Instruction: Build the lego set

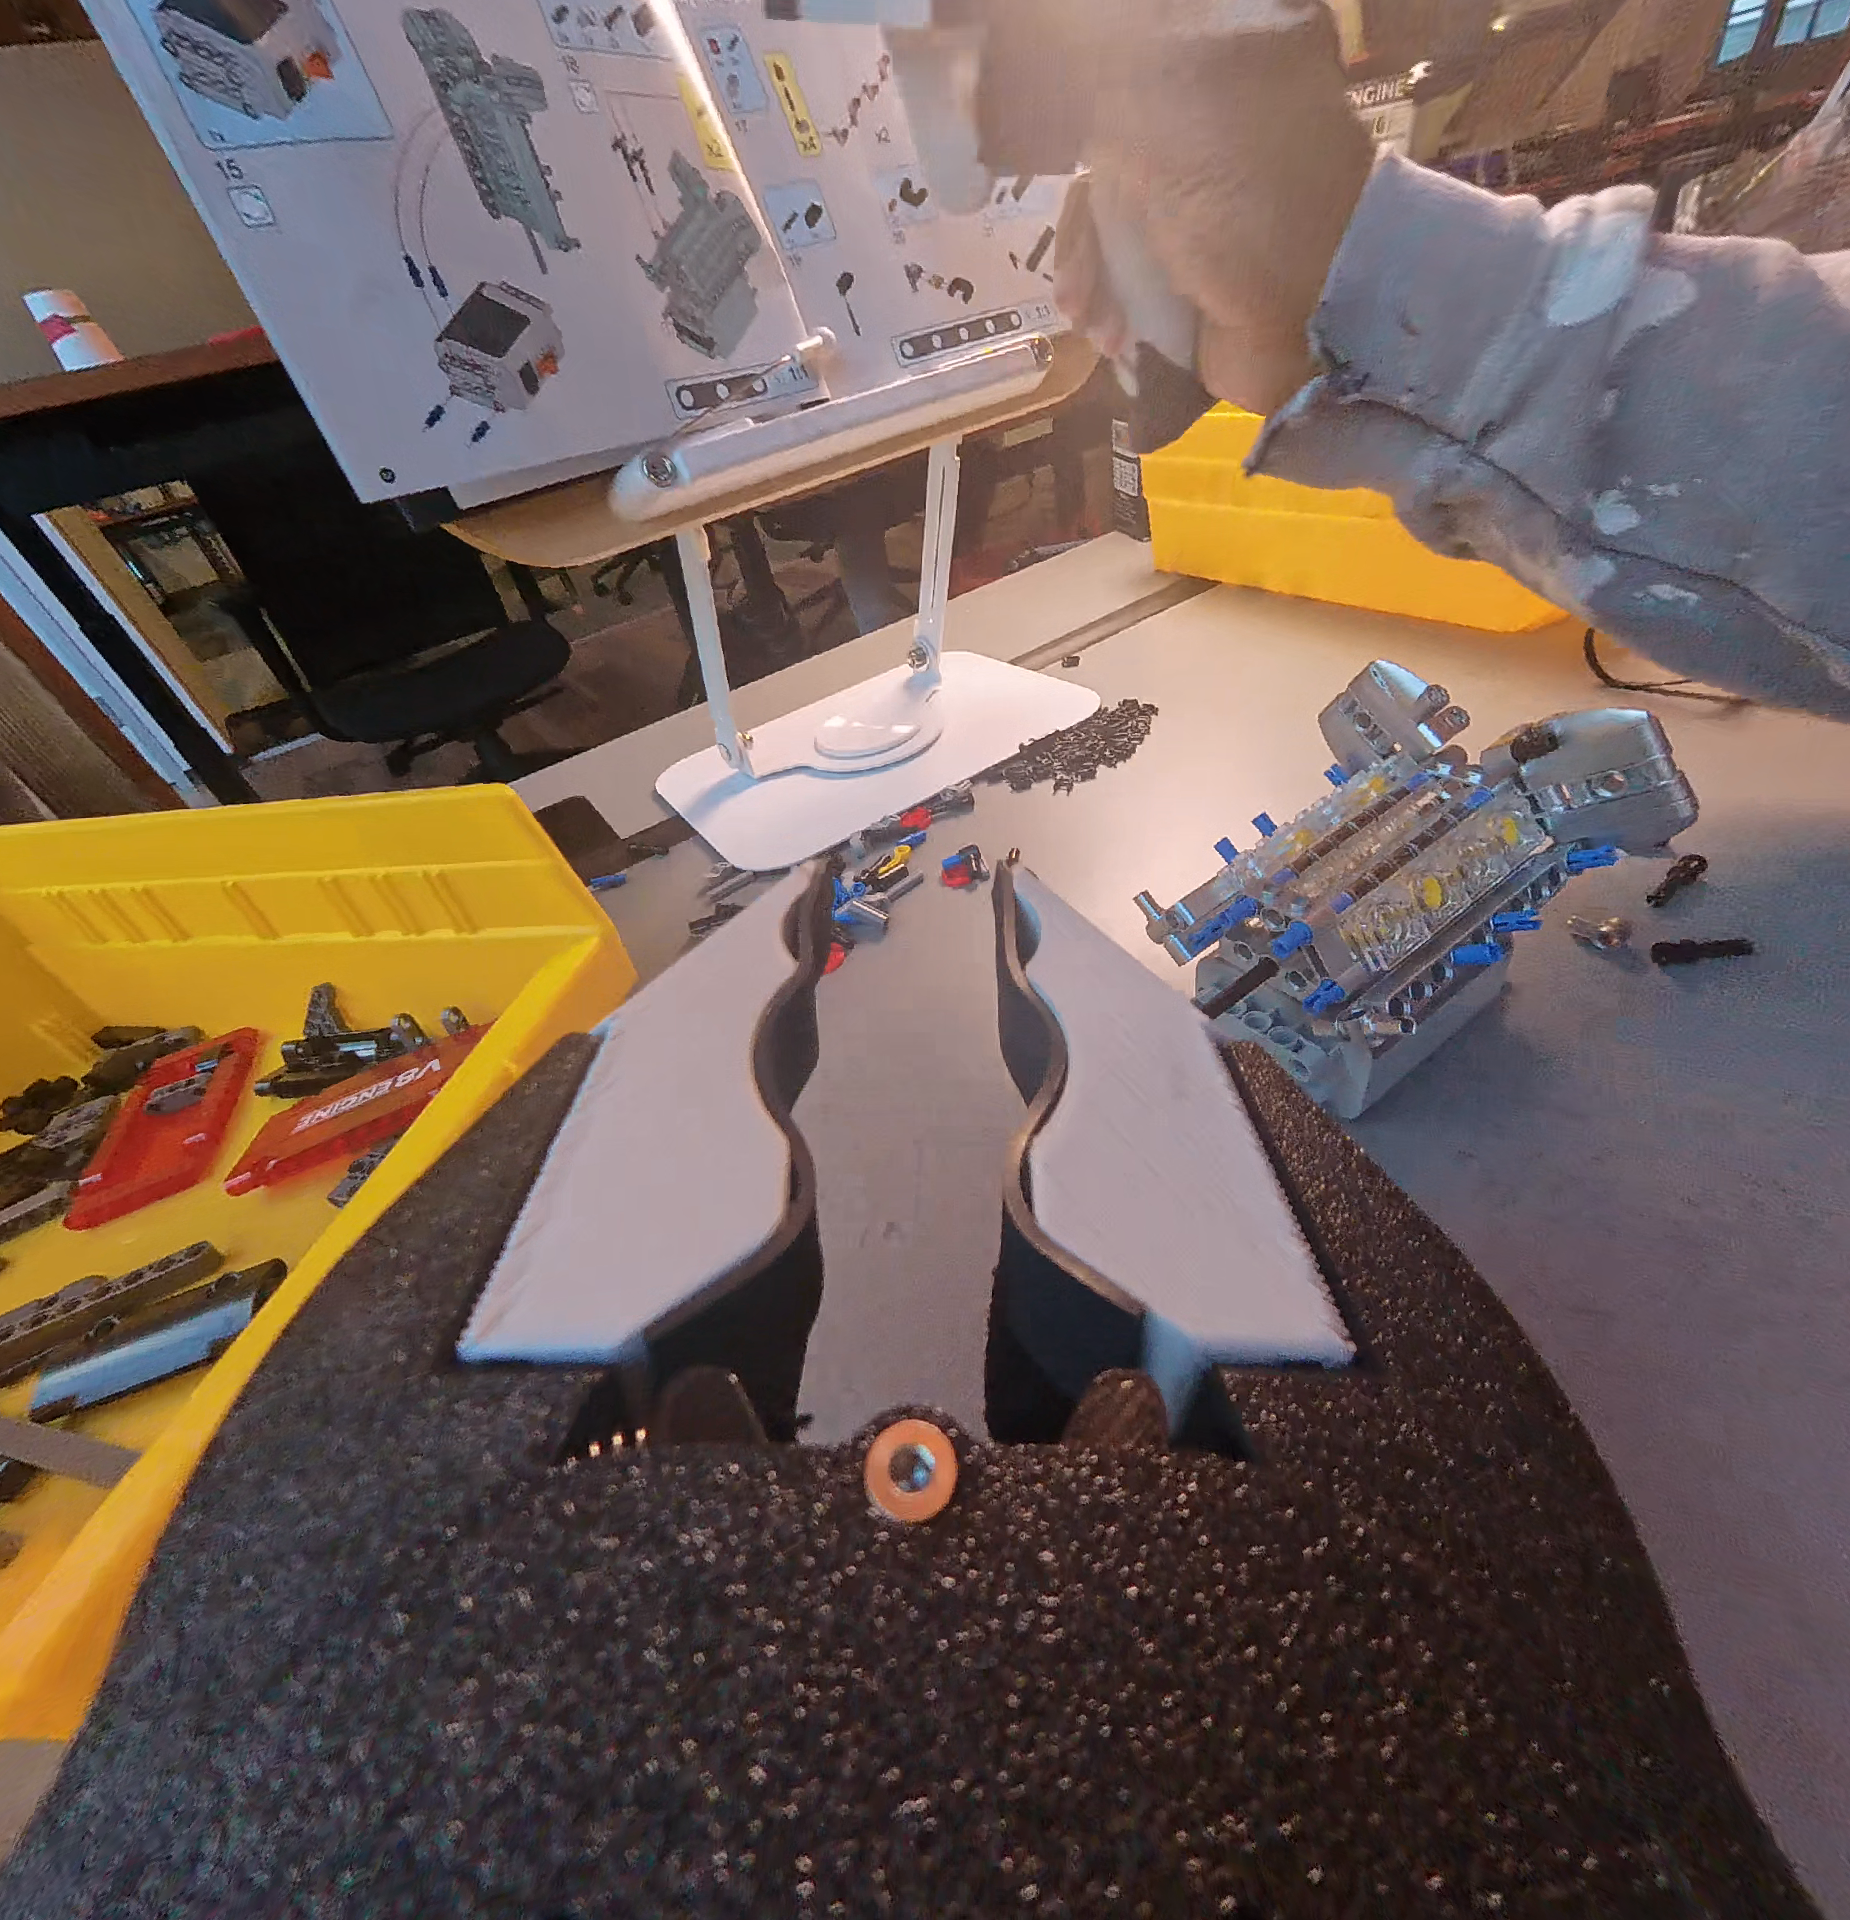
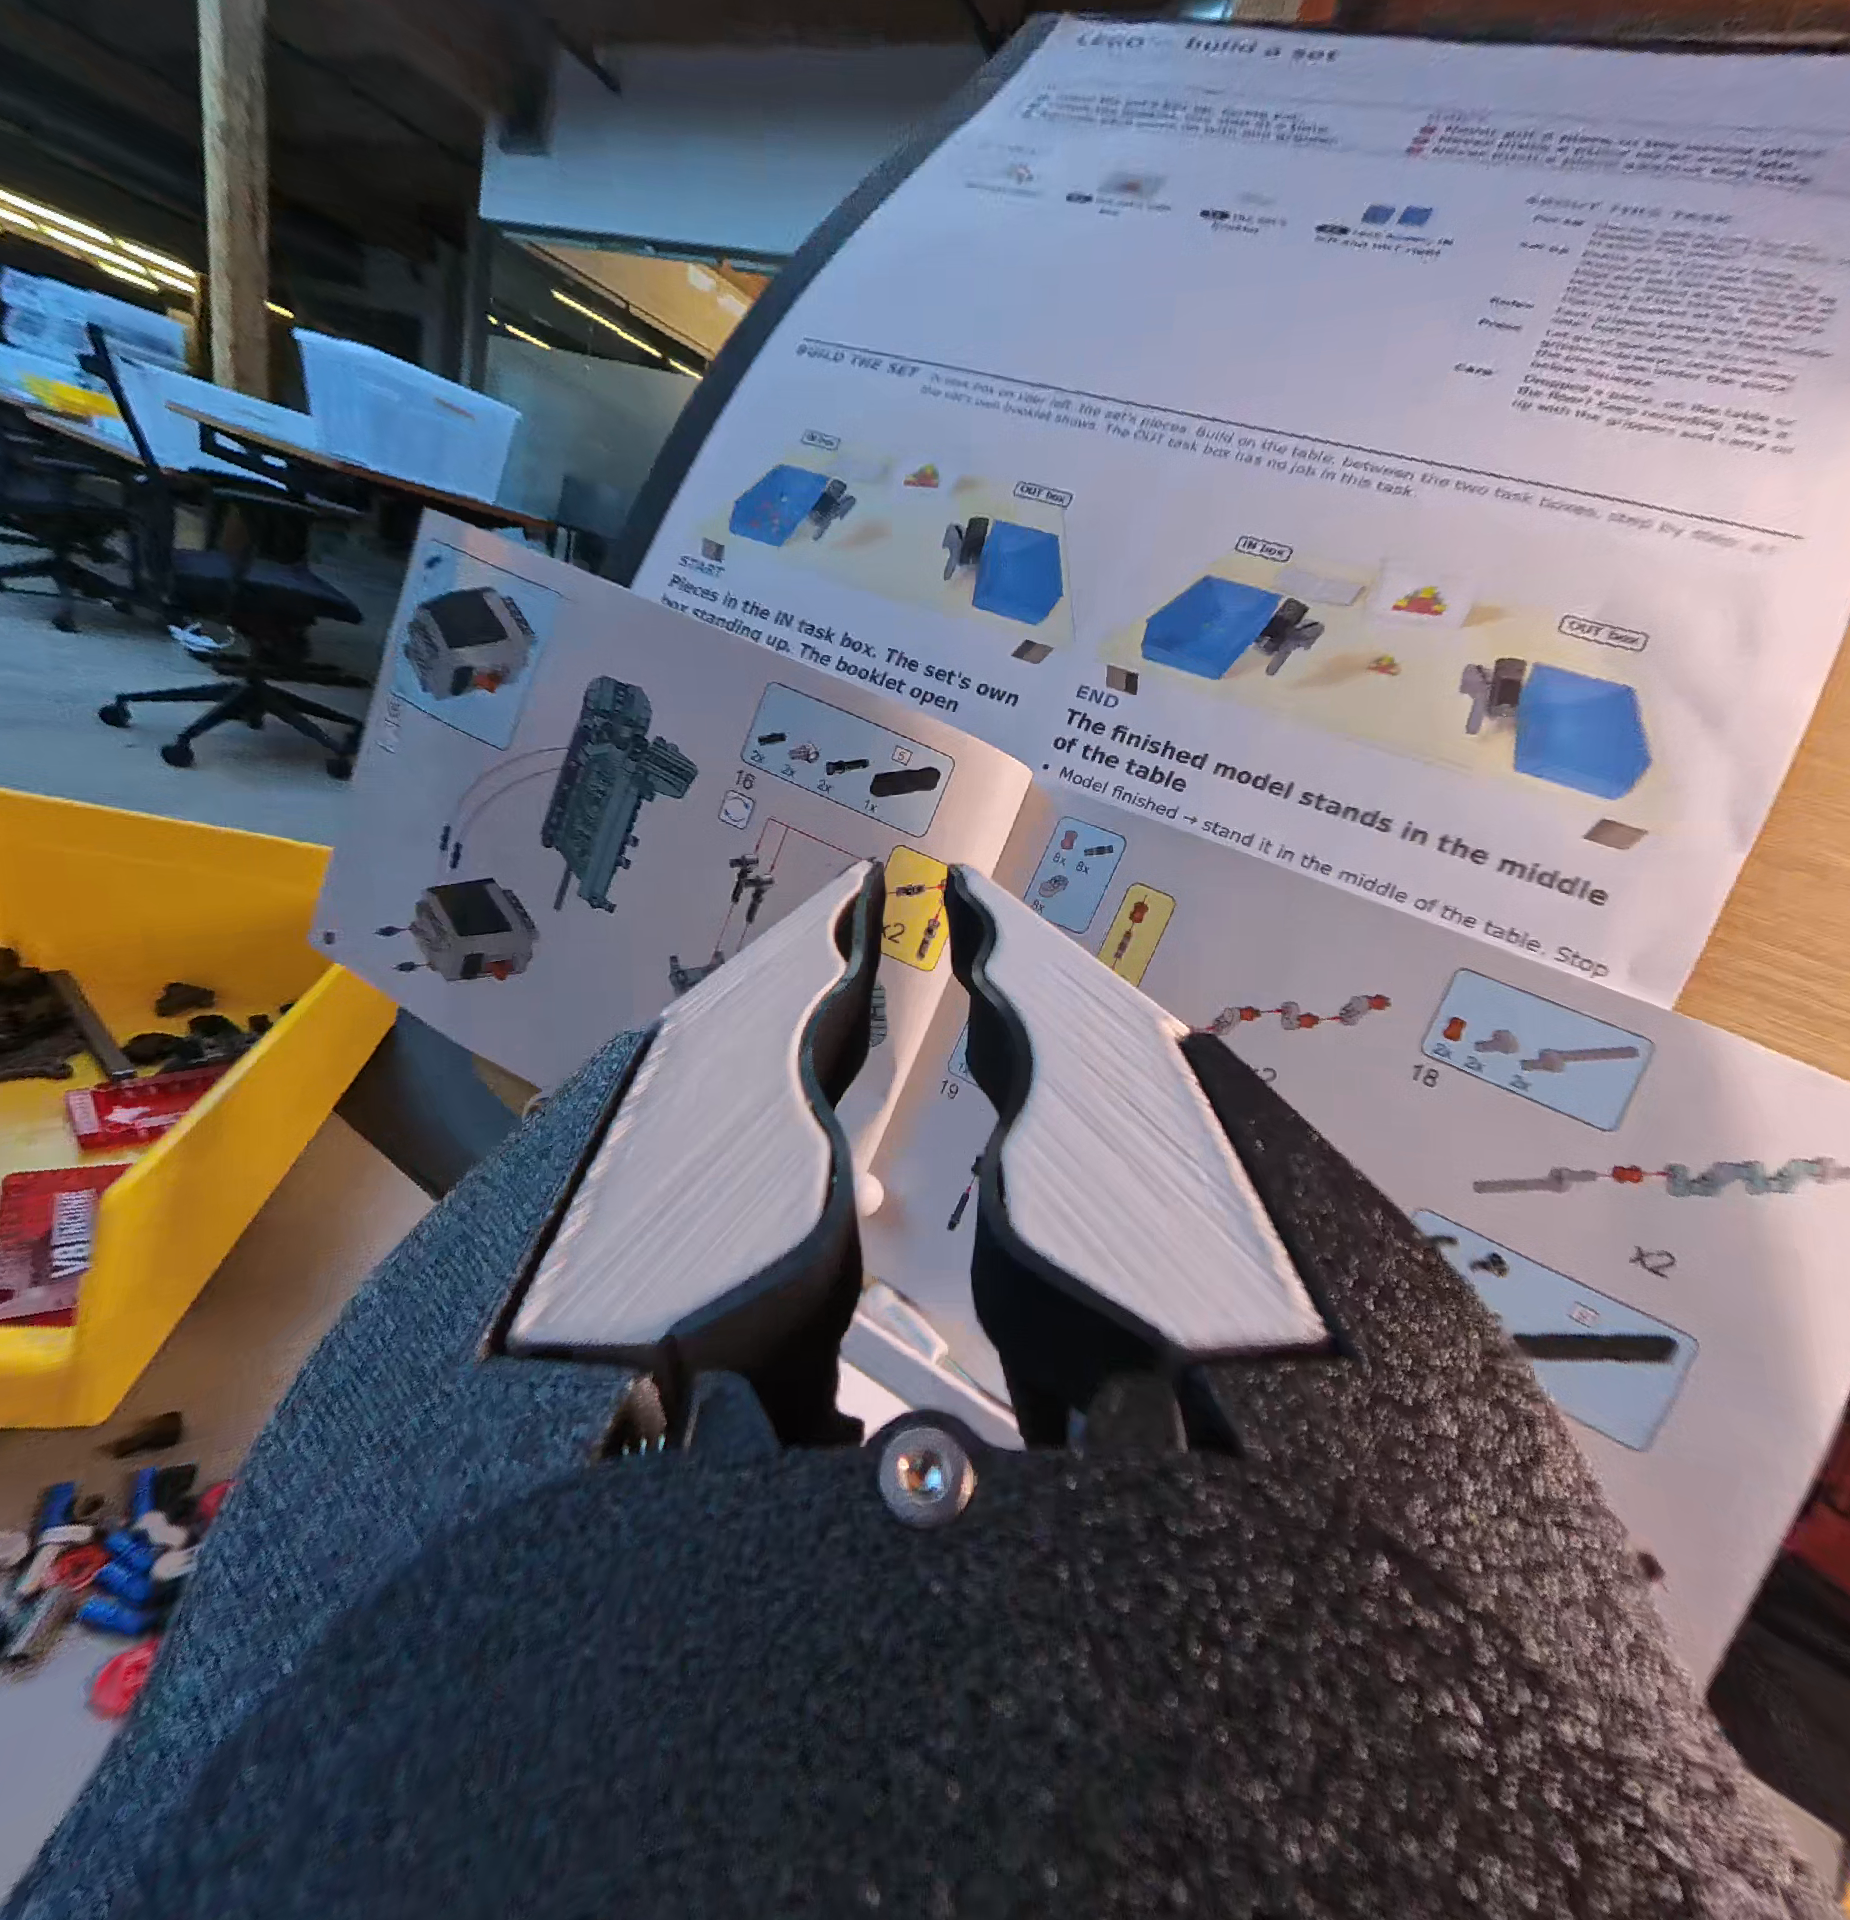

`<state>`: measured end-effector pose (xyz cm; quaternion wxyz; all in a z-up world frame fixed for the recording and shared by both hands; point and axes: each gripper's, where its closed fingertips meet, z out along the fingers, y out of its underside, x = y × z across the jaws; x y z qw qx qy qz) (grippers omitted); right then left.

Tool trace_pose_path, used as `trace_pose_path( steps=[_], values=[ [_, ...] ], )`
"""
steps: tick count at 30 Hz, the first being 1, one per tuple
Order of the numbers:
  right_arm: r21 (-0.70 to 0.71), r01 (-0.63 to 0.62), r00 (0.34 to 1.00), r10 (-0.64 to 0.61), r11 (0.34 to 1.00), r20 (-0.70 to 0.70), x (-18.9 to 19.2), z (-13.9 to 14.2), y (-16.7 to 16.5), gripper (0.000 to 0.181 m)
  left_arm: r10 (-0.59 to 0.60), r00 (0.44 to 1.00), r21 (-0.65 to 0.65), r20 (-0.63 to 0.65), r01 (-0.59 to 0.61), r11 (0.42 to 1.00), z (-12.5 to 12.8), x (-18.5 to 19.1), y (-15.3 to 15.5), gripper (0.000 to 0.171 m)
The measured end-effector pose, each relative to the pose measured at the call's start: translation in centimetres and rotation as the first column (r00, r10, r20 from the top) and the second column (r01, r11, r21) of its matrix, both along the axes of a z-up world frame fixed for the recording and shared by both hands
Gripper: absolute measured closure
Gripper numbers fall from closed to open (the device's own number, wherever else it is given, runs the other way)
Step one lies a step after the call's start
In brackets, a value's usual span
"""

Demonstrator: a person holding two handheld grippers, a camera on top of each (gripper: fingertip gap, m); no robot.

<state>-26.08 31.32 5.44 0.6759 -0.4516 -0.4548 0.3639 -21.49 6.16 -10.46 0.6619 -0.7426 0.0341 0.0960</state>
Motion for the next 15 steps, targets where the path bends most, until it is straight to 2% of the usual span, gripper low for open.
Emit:
trace_pose_path(
  steps=[5, 15],
  values=[
    [0.024, -0.007, 1.0, 0.007, 1.0, 0.006, -2.4, 0.3, 0.9, 0.175, 0.007, 1.0, 0.004, 0.022, -0.007, 1.0, 0.0, -0.6, -0.1, 0.142],
    [0.036, -0.025, 0.999, 0.024, 0.999, 0.021, -3.7, 0.6, 1.0, 0.181, -0.011, 1.0, -0.028, 0.015, 0.011, 1.0, -0.8, -0.1, 0.2, 0.143]
  ],
)
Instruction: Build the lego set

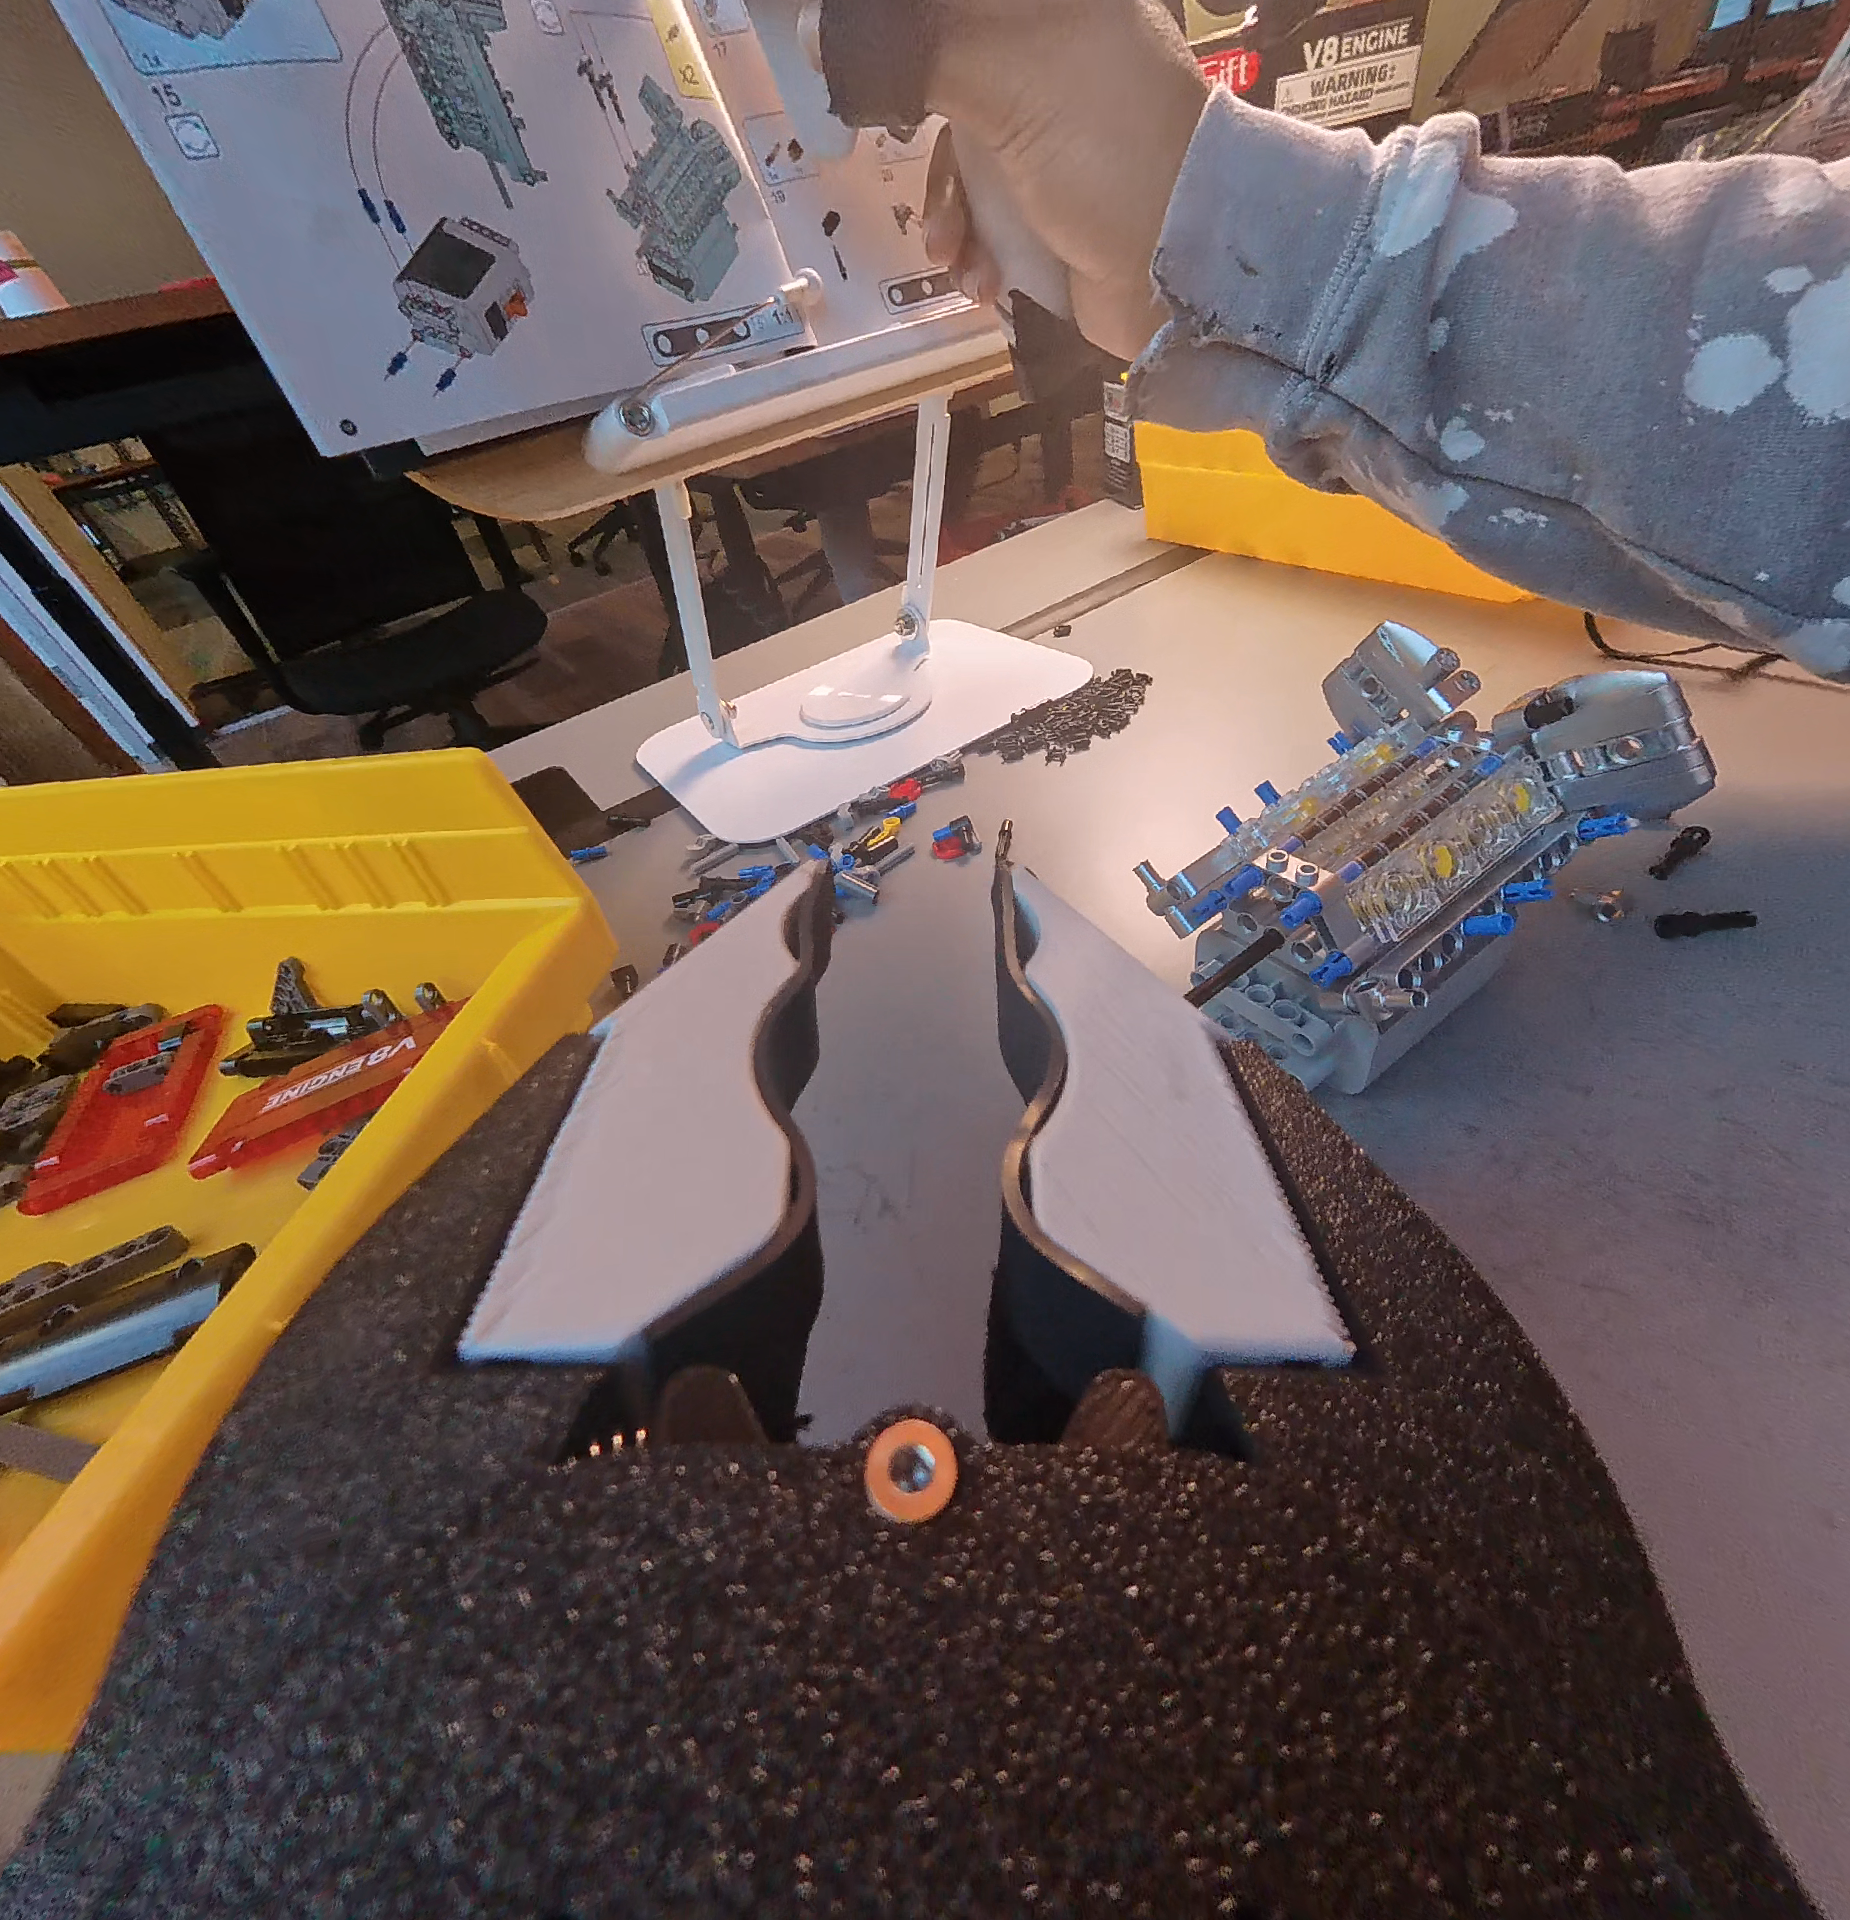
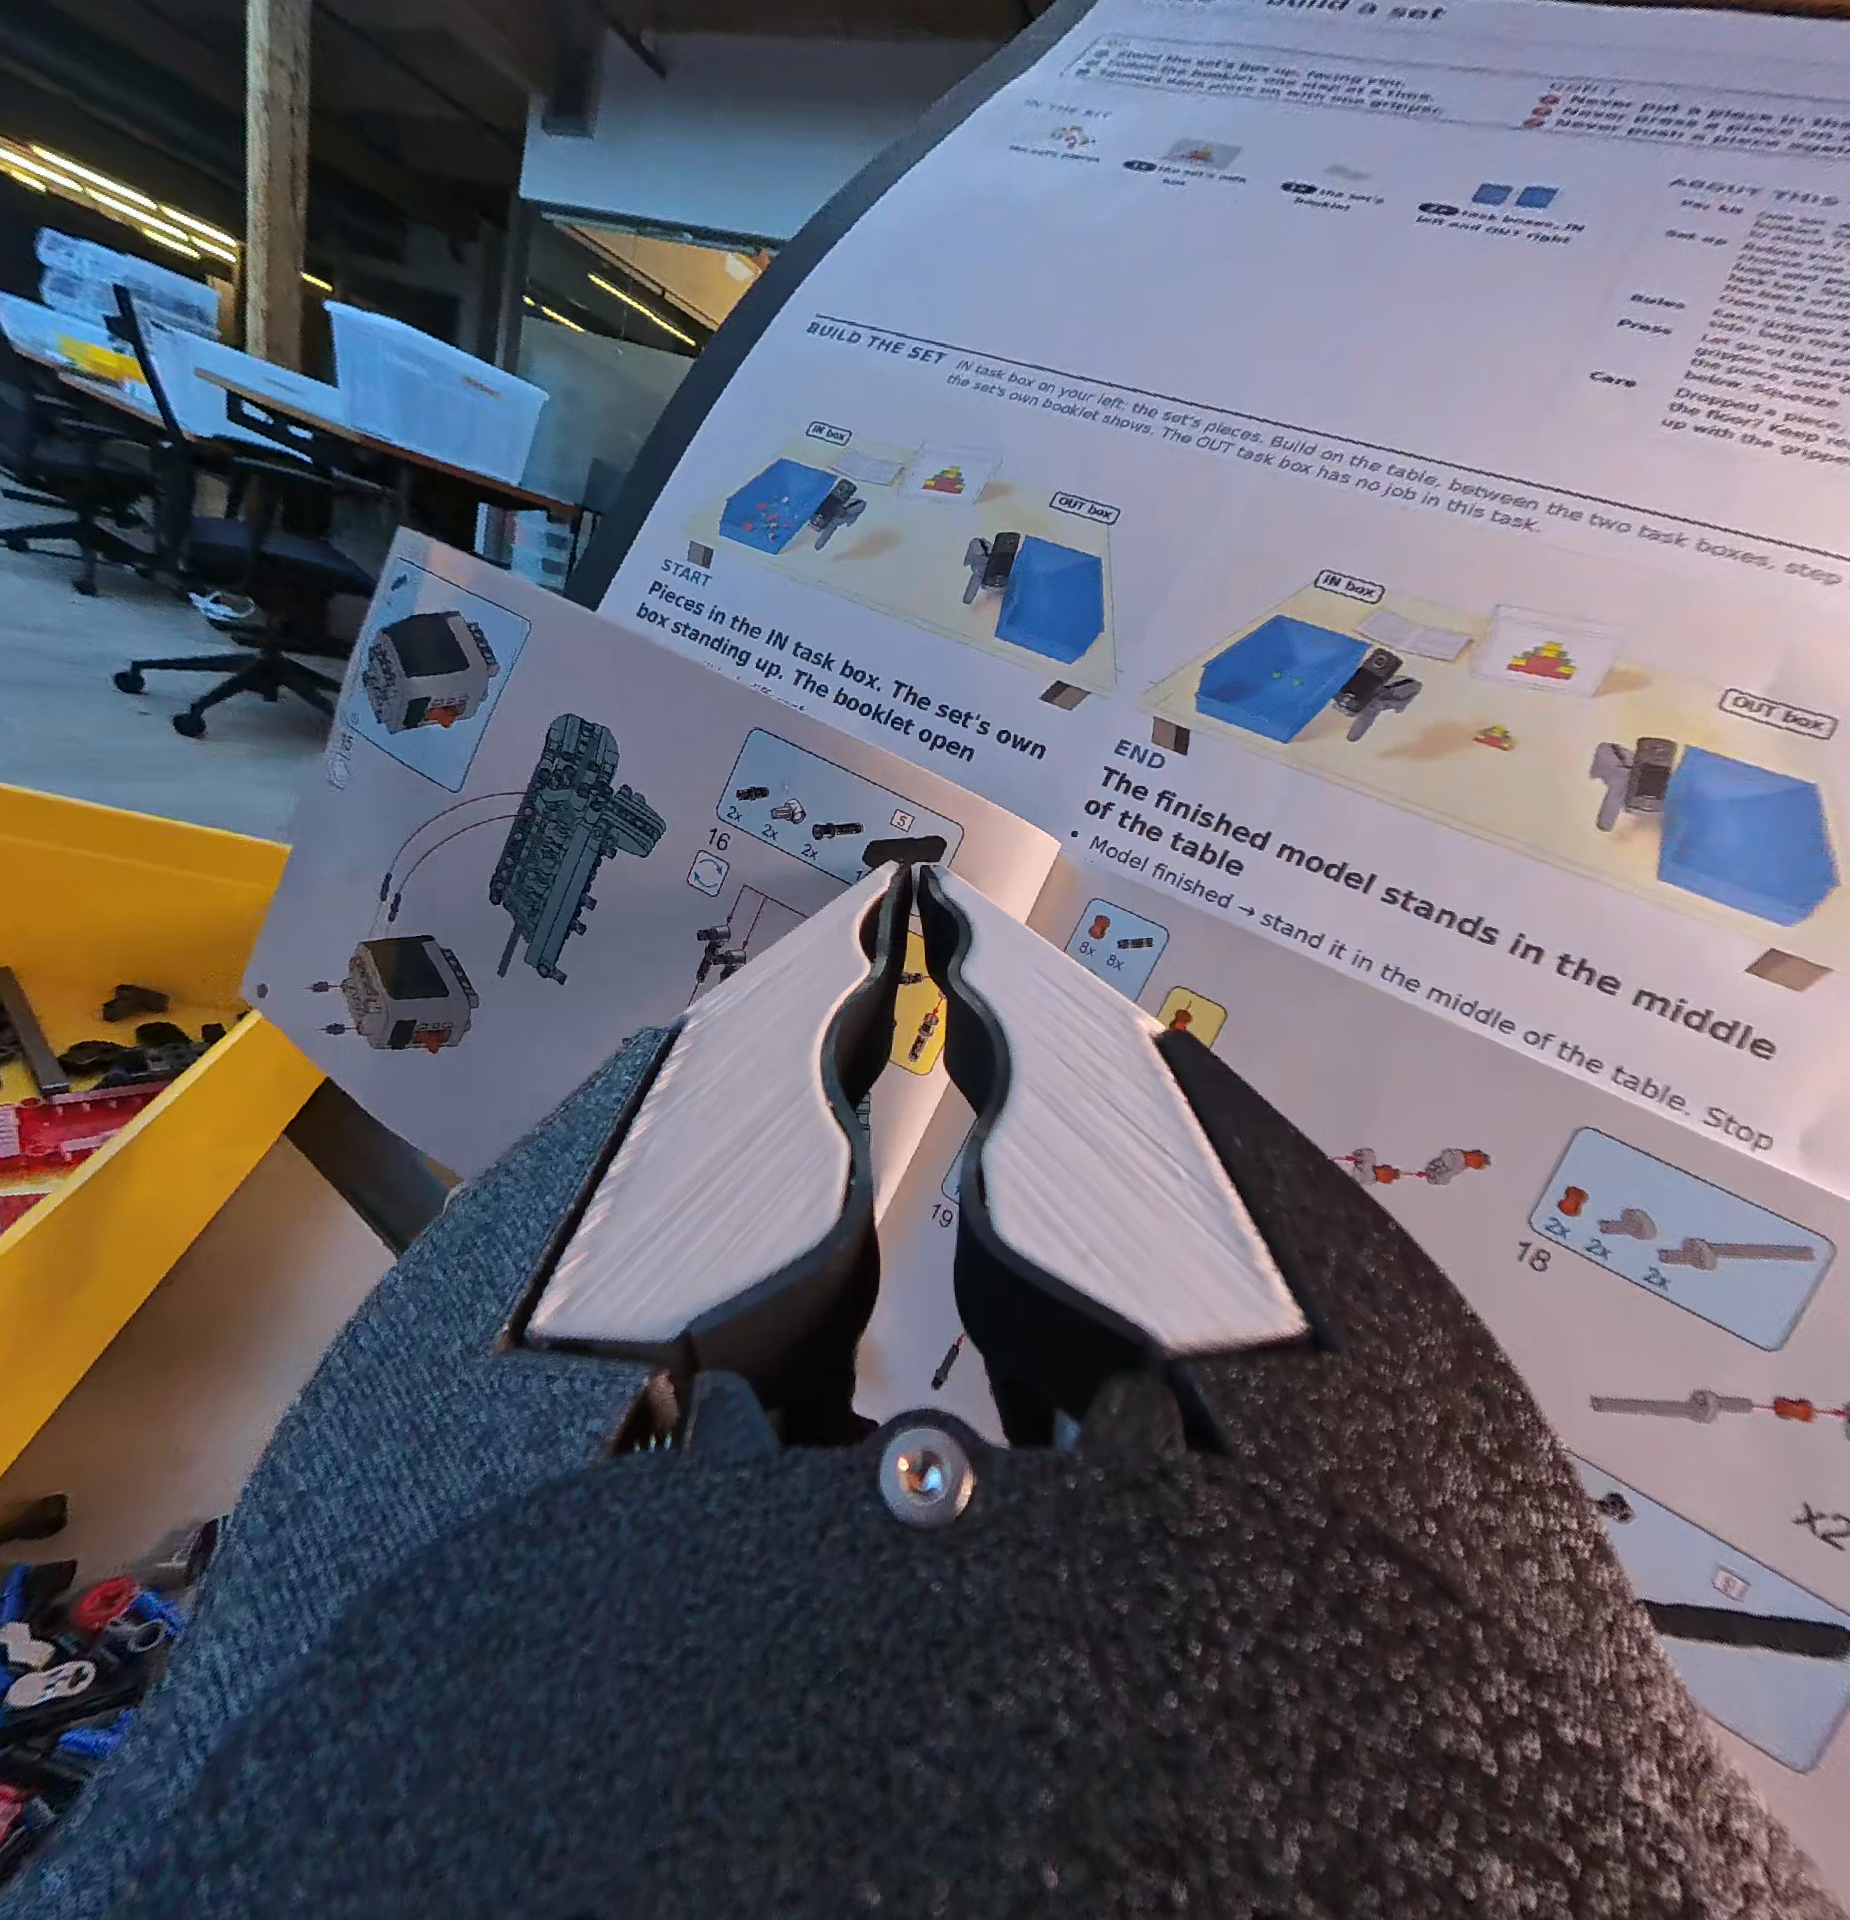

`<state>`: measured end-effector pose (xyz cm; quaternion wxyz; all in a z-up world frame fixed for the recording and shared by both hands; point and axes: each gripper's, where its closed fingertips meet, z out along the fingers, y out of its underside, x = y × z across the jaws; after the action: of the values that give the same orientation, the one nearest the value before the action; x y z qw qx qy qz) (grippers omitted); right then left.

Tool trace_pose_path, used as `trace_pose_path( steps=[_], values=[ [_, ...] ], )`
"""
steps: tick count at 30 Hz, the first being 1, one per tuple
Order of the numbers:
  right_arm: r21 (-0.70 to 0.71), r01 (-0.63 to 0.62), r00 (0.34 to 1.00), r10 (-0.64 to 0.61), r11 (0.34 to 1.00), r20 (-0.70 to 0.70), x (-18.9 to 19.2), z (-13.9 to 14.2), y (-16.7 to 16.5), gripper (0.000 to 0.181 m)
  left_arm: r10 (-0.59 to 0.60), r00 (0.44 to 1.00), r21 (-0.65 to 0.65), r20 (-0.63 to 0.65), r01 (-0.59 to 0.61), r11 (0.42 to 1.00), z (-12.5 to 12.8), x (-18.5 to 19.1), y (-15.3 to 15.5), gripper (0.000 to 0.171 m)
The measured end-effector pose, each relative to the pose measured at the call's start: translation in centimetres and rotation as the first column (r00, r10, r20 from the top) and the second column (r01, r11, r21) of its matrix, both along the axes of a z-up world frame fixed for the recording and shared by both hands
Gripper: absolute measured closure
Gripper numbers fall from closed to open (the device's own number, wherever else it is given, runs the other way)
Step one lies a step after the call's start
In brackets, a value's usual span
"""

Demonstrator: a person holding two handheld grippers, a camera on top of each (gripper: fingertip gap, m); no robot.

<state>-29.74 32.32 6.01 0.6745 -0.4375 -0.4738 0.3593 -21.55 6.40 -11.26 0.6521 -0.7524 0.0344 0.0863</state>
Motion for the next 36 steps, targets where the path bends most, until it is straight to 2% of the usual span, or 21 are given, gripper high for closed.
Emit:
trace_pose_path(
  steps=[4, 6, 8, 11, 13, 14, 16, 18, 19, 21, 24, 27, 30, 31, 32, 36],
  values=[
    [0.008, -0.008, 1.0, 0.008, 1.0, 0.015, 0.5, -0.2, -0.3, 0.18, 0.002, 1.0, 0.007, 0.0, -0.002, 1.0, 0.4, 0.0, -0.1, 0.143],
    [0.021, -0.035, 0.999, 0.034, 0.999, 0.028, 1.6, -0.3, -1.0, 0.178, -0.007, 1.0, 0.02, 0.003, 0.007, 1.0, 1.6, 0.0, -0.5, 0.143],
    [0.053, -0.078, 0.996, 0.076, 0.995, 0.053, 3.4, -0.6, -2.5, 0.176, 0.012, 1.0, 0.046, -0.028, -0.011, 0.999, 4.8, -1.0, -1.7, 0.149],
    [0.085, -0.168, 0.98, 0.157, 0.982, 0.122, 7.3, -2.0, -5.3, 0.173, 0.074, 0.993, 0.06, -0.087, -0.069, 0.996, 11.4, -4.8, -4.6, 0.151],
    [0.077, -0.225, 0.961, 0.208, 0.971, 0.182, 10.4, -3.6, -7.2, 0.172, 0.098, 0.988, -0.012, -0.118, -0.1, 0.995, 14.2, -8.2, -6.3, 0.15],
    [0.071, -0.245, 0.951, 0.225, 0.967, 0.21, 11.9, -4.6, -8.1, 0.172, 0.095, 0.986, -0.073, -0.139, -0.106, 0.992, 14.8, -10.0, -6.7, 0.15],
    [0.04, -0.274, 0.931, 0.255, 0.961, 0.263, 15.0, -6.5, -9.6, 0.172, 0.047, 0.981, -0.262, -0.188, -0.096, 0.96, 13.6, -13.8, -6.7, 0.15],
    [-0.012, -0.289, 0.913, 0.279, 0.957, 0.296, 17.7, -8.3, -11.0, 0.172, -0.059, 0.97, -0.506, -0.235, -0.071, 0.86, 9.8, -17.4, -6.5, 0.15],
    [-0.046, -0.287, 0.907, 0.287, 0.957, 0.308, 18.9, -9.1, -11.5, 0.172, -0.094, 0.958, -0.612, -0.271, -0.097, 0.785, 7.7, -19.6, -6.6, 0.15],
    [-0.121, -0.269, 0.903, 0.294, 0.955, 0.313, 21.0, -10.5, -12.3, 0.172, -0.179, 0.94, -0.792, -0.292, -0.132, 0.596, 3.7, -22.7, -7.2, 0.149],
    [-0.179, -0.223, 0.902, 0.272, 0.958, 0.334, 23.5, -12.6, -13.0, 0.172, -0.273, 0.934, -0.93, -0.228, -0.125, 0.346, -0.2, -25.0, -7.4, 0.147],
    [-0.224, -0.176, 0.907, 0.247, 0.958, 0.341, 25.1, -14.3, -13.4, 0.172, -0.315, 0.937, -0.984, -0.153, -0.115, 0.137, -3.0, -26.3, -7.5, 0.144],
    [-0.246, -0.151, 0.92, 0.227, 0.958, 0.319, 25.9, -14.8, -13.5, 0.172, -0.312, 0.944, -0.994, -0.104, -0.109, 0.0, -5.3, -27.1, -7.6, 0.143],
    [-0.241, -0.141, 0.924, 0.215, 0.96, 0.317, 26.0, -14.9, -13.4, 0.172, -0.293, 0.953, -0.996, -0.073, -0.085, -0.028, -5.9, -26.9, -7.6, 0.148],
    [-0.236, -0.133, 0.926, 0.206, 0.963, 0.316, 26.1, -15.0, -13.2, 0.172, -0.271, 0.962, -0.997, -0.035, -0.052, -0.056, -6.3, -26.6, -7.6, 0.136],
    [-0.264, -0.14, 0.929, 0.22, 0.954, 0.299, 25.8, -14.9, -12.9, 0.172, -0.179, 0.983, -0.985, 0.036, 0.004, -0.175, -7.9, -26.5, -8.6, 0.126]
  ],
)
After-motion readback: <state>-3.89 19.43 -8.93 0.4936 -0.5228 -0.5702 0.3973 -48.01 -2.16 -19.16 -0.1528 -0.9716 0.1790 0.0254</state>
